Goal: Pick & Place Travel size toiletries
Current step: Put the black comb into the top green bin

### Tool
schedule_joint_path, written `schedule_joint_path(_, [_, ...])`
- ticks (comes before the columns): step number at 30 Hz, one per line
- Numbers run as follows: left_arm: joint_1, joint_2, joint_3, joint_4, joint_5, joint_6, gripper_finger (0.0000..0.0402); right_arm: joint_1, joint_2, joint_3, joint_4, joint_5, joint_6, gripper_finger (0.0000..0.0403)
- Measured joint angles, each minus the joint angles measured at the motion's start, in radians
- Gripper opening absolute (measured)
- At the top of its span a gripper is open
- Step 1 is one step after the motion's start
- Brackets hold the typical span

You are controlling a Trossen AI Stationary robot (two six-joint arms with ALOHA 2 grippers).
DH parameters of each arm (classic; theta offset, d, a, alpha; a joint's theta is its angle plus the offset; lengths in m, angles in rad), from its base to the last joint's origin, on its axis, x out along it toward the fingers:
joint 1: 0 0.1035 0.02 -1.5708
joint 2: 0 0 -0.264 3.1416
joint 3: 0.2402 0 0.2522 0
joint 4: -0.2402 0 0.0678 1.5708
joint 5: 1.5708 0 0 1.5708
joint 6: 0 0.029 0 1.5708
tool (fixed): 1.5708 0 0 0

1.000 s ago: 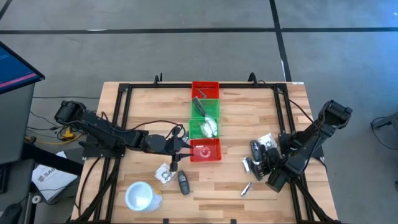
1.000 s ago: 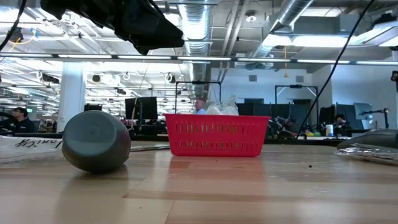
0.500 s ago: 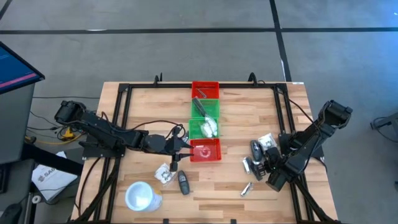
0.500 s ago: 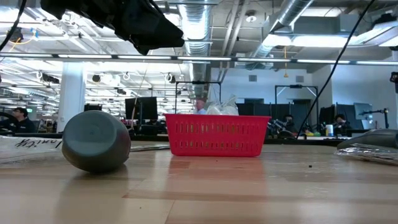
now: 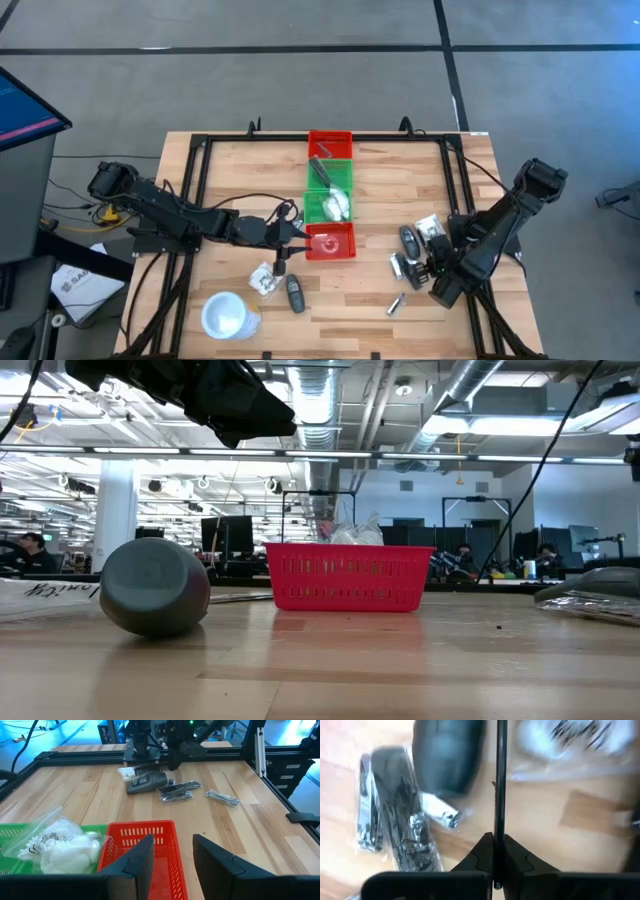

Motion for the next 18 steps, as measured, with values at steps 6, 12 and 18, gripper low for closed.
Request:
schedule_joint_path(6, [0.000, 0.000, 0.000, 0.000, 0.000, 0.000, 0.0129, 0.000, 0.000, 0.089, -0.146, 0.027, -0.002, 0.0004])
schedule_joint_path(12, [0.000, 0.000, 0.000, 0.009, 0.000, 0.000, 0.0129, -0.012, -0.001, 0.147, -0.206, 0.111, -0.038, 0.0002])
schedule_joint_path(18, [0.000, 0.000, 0.000, 0.018, 0.000, 0.000, 0.0129, -0.061, -0.001, 0.176, -0.196, 0.202, -0.149, 0.0001])
